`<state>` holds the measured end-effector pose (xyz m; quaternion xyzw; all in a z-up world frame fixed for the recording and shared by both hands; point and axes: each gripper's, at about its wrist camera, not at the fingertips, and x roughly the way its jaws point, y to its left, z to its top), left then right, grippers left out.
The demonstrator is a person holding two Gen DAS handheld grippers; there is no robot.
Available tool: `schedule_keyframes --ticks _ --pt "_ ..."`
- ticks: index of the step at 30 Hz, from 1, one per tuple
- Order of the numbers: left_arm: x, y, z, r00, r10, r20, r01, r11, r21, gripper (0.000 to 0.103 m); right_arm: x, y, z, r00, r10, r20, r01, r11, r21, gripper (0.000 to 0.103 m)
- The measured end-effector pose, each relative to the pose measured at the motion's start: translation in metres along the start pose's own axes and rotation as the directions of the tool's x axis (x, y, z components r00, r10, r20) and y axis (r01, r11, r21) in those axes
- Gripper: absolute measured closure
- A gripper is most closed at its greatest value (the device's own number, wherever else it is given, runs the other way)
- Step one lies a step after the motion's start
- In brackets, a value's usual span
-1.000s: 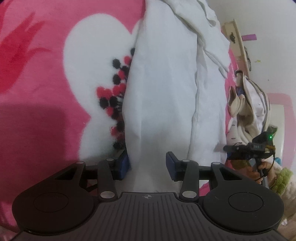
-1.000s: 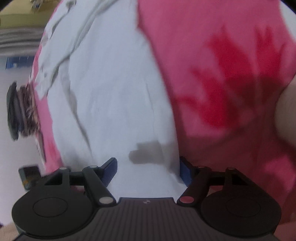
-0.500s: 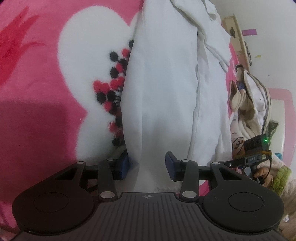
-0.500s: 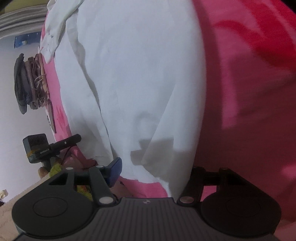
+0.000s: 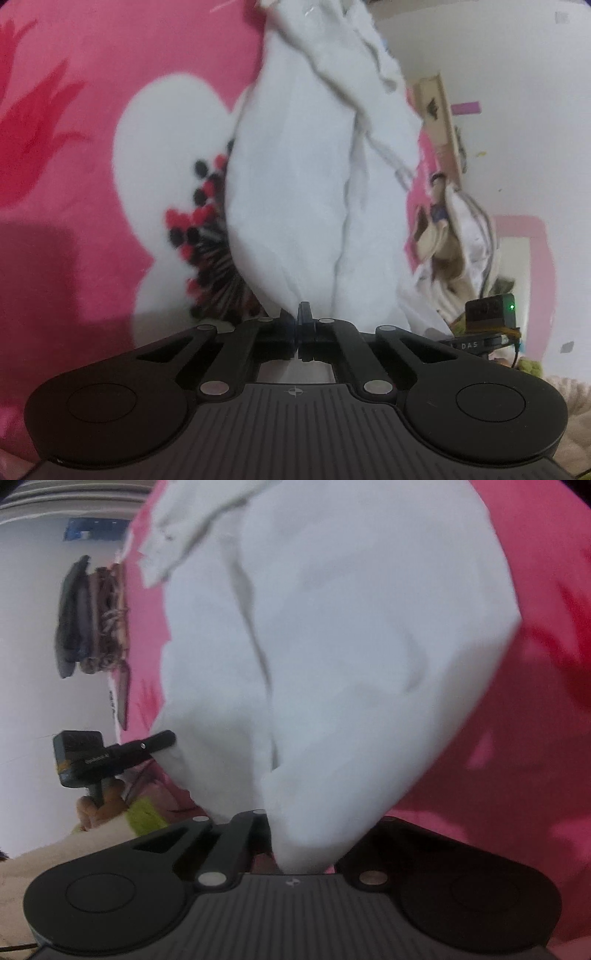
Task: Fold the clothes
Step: 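Pinch the folded shirt end with the left gripper while the right gripper pinches it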
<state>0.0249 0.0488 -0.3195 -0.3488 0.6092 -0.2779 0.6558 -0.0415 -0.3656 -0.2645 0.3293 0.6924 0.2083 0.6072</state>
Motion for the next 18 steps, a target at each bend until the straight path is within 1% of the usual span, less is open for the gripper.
schedule_keyframes --ticks 4,6,10,15,18 --pt "-0.010 -0.006 0.005 0.998 -0.044 0.039 0.044 0.999 -0.012 0.103 -0.017 0.012 0.008 1.000 0.006 0.004 -0.006 1.000 -0.022 0.098" --pt "-0.016 -0.012 0.009 0.996 -0.062 0.066 0.063 0.998 -0.016 0.103 -0.025 0.022 0.014 1.000 -0.008 0.002 0.008 0.999 -0.052 0.098" --pt "-0.028 -0.024 0.024 0.986 -0.104 0.128 0.108 0.994 -0.024 0.103 -0.040 0.043 0.036 1.000 -0.013 0.009 0.014 0.993 -0.119 0.098" --pt "-0.038 -0.049 0.052 0.972 -0.115 0.203 0.112 0.993 0.027 0.103 -0.060 0.067 0.063 0.999 -0.012 0.038 0.020 0.977 -0.213 0.098" --pt "-0.039 -0.063 0.078 0.964 -0.114 0.239 0.103 0.993 0.057 0.103 -0.074 0.077 0.087 0.997 0.005 0.074 0.015 0.965 -0.261 0.098"
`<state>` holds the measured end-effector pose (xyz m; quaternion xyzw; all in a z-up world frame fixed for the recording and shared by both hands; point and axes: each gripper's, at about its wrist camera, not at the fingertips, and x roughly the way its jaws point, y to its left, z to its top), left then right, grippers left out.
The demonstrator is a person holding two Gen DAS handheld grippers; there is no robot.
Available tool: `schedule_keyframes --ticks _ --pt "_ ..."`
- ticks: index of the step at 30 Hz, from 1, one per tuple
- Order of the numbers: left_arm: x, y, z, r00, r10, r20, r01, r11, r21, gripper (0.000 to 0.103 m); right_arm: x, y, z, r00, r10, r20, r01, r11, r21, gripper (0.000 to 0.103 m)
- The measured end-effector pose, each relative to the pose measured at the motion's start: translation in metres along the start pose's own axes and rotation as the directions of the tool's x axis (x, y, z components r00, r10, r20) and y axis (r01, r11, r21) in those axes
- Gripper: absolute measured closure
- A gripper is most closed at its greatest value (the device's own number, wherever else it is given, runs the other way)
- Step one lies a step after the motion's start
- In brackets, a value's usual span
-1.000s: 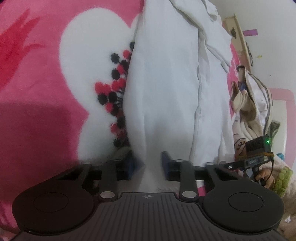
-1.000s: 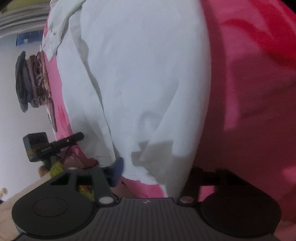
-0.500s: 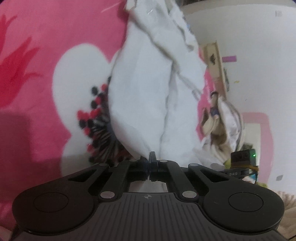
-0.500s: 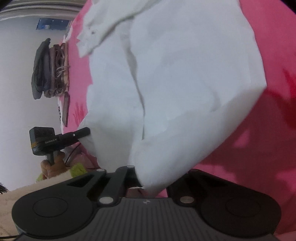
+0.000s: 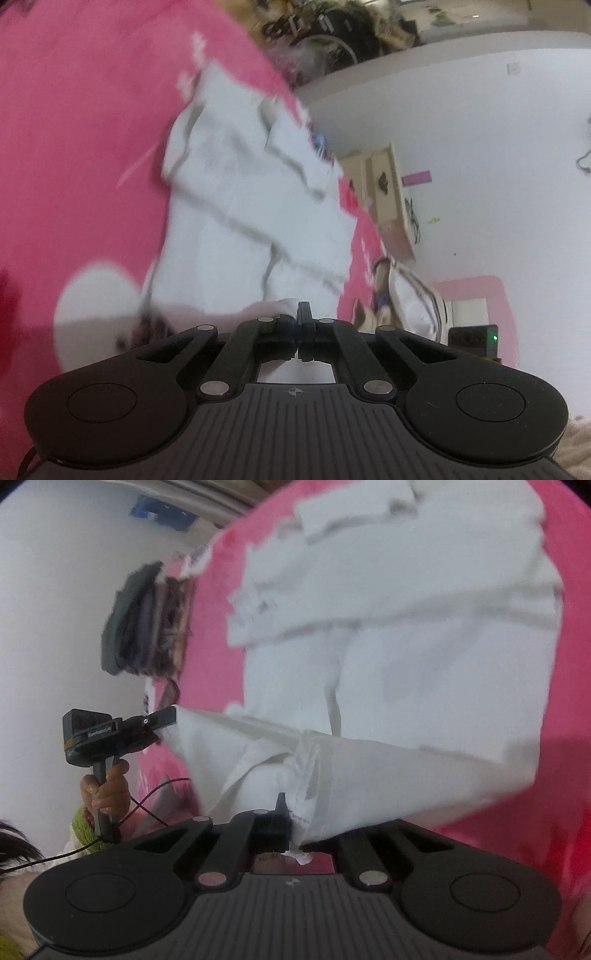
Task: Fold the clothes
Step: 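Pinch the folded shirt end with the left gripper while the right gripper pinches it, then fold the shirt end over and open both grippers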
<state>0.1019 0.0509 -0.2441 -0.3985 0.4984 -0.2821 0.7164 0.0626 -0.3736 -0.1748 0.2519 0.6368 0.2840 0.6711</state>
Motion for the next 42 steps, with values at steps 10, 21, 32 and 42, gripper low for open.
schedule_keyframes --ticks 10,21,32,42 --pt "0.074 -0.020 0.142 0.987 0.117 0.111 -0.128 0.987 0.094 0.103 -0.031 -0.018 0.138 0.977 -0.005 0.215 0.037 0.988 -0.147 0.098" --pt "0.122 0.047 0.188 0.975 0.121 0.184 -0.085 0.977 -0.196 0.063 -0.017 -0.140 0.237 0.878 0.067 0.475 -0.173 0.968 0.183 0.047" --pt "0.062 0.010 0.154 0.937 0.128 0.325 -0.094 0.989 -0.118 0.055 -0.053 -0.089 0.208 0.875 -0.009 0.485 0.029 0.999 -0.034 0.045" --pt "0.075 -0.021 0.048 0.887 0.444 0.124 -0.461 0.847 0.266 0.055 0.103 0.027 0.186 0.973 -0.143 0.181 0.224 0.777 -0.588 0.072"
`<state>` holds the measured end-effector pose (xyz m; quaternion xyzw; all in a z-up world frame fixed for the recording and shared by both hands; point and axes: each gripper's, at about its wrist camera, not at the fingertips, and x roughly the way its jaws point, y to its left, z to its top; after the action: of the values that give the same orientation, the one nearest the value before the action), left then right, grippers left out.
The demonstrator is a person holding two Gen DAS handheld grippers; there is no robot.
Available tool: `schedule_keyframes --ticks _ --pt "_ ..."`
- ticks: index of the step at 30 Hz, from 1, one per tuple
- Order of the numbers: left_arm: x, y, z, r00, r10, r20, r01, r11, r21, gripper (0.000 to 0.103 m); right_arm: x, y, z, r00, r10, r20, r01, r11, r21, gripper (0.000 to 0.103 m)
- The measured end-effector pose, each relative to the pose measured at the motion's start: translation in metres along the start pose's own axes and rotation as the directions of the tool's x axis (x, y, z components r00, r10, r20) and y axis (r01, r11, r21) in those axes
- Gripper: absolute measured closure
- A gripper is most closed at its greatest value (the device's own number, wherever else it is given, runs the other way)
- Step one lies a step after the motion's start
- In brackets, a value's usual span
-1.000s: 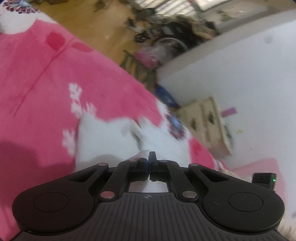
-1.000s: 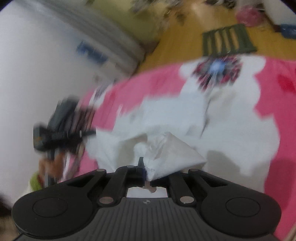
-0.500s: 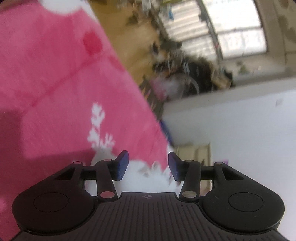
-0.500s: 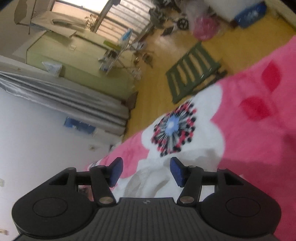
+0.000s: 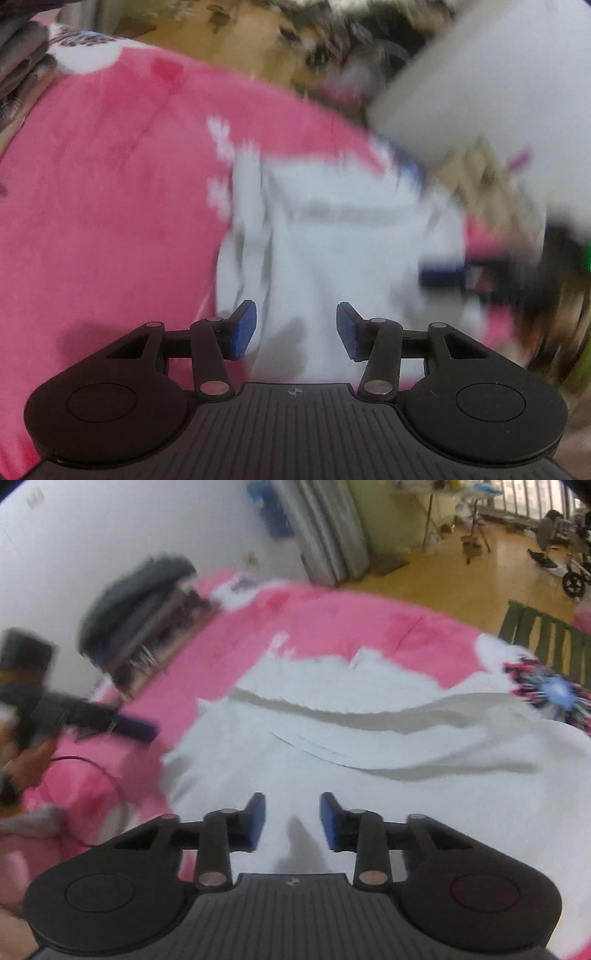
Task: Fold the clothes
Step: 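Fold the shirt end over and open both grippers, then move both open grippers back over the folded shirt to reposition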
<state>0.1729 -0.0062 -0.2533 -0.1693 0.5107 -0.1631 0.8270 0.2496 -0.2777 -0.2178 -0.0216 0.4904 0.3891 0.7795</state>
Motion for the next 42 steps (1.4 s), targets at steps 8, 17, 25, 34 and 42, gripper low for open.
schedule_keyframes --ticks 8,17,25,34,42 --pt "0.029 -0.008 -0.041 0.992 0.107 -0.060 -0.096 0.982 0.163 0.056 0.055 -0.014 0.050 0.985 -0.127 0.115 0.124 0.992 0.031 0.076" --pt "0.020 0.012 -0.045 0.997 0.071 -0.033 -0.066 0.991 0.116 0.056 0.006 -0.066 0.062 0.914 -0.003 0.405 -0.158 0.918 0.363 0.075" --pt "0.023 0.015 -0.047 0.996 0.083 -0.027 -0.080 0.992 0.095 0.056 0.049 -0.006 0.042 0.992 0.108 -0.066 -0.109 0.994 -0.011 0.073" --pt "0.029 0.002 -0.055 0.991 0.132 -0.014 -0.127 0.971 0.201 0.056 0.048 -0.025 0.099 0.927 -0.172 0.332 0.133 0.982 0.136 0.074" --pt "0.007 0.007 -0.055 0.990 0.135 0.035 -0.140 0.968 0.207 0.056 -0.044 -0.040 0.069 0.940 -0.126 0.318 0.099 0.990 0.100 0.073"
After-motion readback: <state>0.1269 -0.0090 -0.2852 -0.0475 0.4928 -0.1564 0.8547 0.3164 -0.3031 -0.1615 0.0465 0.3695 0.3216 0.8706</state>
